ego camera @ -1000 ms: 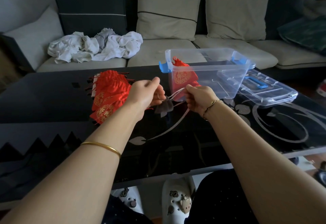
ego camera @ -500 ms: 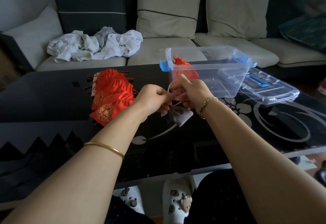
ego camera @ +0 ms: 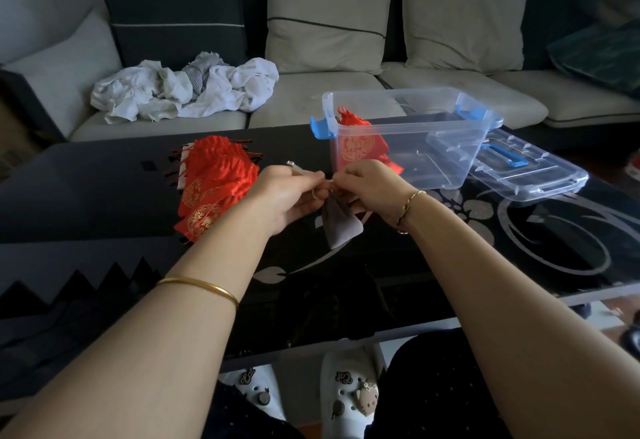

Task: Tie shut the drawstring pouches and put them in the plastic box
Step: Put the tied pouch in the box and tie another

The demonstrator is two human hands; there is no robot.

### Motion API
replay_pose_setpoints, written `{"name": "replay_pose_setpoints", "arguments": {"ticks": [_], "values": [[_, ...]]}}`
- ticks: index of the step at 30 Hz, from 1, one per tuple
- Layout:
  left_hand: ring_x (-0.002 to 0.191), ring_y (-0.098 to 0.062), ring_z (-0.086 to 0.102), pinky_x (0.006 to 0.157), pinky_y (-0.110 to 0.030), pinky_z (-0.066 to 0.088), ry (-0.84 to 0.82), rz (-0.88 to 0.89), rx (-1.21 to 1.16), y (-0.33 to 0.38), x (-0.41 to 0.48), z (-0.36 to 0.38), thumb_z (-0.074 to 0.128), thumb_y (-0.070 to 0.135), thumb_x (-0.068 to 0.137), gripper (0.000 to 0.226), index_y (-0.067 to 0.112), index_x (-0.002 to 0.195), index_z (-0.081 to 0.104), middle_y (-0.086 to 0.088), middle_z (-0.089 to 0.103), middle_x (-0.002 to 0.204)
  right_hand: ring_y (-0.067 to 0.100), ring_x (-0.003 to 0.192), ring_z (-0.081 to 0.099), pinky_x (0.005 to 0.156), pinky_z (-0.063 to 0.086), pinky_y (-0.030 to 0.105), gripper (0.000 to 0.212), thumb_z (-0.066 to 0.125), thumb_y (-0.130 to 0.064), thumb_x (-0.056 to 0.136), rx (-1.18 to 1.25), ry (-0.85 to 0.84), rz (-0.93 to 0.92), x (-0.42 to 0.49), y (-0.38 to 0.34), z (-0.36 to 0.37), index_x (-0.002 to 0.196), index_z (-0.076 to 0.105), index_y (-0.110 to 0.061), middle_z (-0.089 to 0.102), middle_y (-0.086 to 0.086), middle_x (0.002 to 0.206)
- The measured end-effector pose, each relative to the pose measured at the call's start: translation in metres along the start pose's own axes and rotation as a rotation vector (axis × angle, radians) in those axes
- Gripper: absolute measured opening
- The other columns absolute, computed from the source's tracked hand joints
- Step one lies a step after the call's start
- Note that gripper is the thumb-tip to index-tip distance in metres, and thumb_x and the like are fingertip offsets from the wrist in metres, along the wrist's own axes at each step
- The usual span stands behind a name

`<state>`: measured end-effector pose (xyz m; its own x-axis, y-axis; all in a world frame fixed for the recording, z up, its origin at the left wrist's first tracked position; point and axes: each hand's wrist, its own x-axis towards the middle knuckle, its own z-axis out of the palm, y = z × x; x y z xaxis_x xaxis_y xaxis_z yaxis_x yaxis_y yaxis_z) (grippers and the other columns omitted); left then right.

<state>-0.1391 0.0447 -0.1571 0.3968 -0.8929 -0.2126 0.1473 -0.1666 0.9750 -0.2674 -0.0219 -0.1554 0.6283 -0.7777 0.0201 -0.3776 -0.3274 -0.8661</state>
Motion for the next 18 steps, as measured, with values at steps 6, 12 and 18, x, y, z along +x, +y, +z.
{"name": "replay_pose_setpoints", "arguments": {"ticks": [6, 12, 18], "values": [[0.053, -0.01, 0.059, 0.046, -0.015, 0.05, 0.026, -0.06, -0.058, 0.002, -0.001, -0.007, 0.061, -0.004, 0.085, 0.021, 0.007, 0.068, 0.059, -0.001, 0.063, 0.049, 0.02, 0.08, 0.059, 0.074, 0.056, 0.032, 0.017, 0.053, -0.013, 0.092, -0.084, -0.014, -0.128, -0.005, -0.003, 0.001, 0.092, 0.066, -0.001, 0.063, 0.002, 0.083], [0.059, -0.012, 0.056, 0.052, -0.016, 0.05, -0.013, 0.082, 0.024, 0.002, -0.005, -0.005, 0.059, -0.009, 0.084, 0.022, 0.011, 0.078, 0.053, -0.006, 0.055, 0.069, 0.007, 0.068, 0.053, 0.058, 0.043, 0.02, 0.022, 0.056, -0.005, 0.087, 0.054, -0.061, -0.034, 0.0, 0.001, 0.007, 0.108, 0.063, -0.006, 0.06, 0.004, 0.084], [0.063, -0.014, 0.053, 0.061, -0.026, 0.048, 0.184, 0.461, 0.48, -0.003, 0.001, -0.002, 0.059, -0.01, 0.08, 0.028, 0.018, 0.078, 0.054, 0.0, 0.056, 0.071, 0.02, 0.081, 0.058, 0.073, 0.052, 0.035, 0.006, 0.065, -0.009, 0.084, 0.079, -0.075, -0.002, 0.001, 0.0, 0.01, 0.089, 0.064, -0.008, 0.064, 0.016, 0.095]]}}
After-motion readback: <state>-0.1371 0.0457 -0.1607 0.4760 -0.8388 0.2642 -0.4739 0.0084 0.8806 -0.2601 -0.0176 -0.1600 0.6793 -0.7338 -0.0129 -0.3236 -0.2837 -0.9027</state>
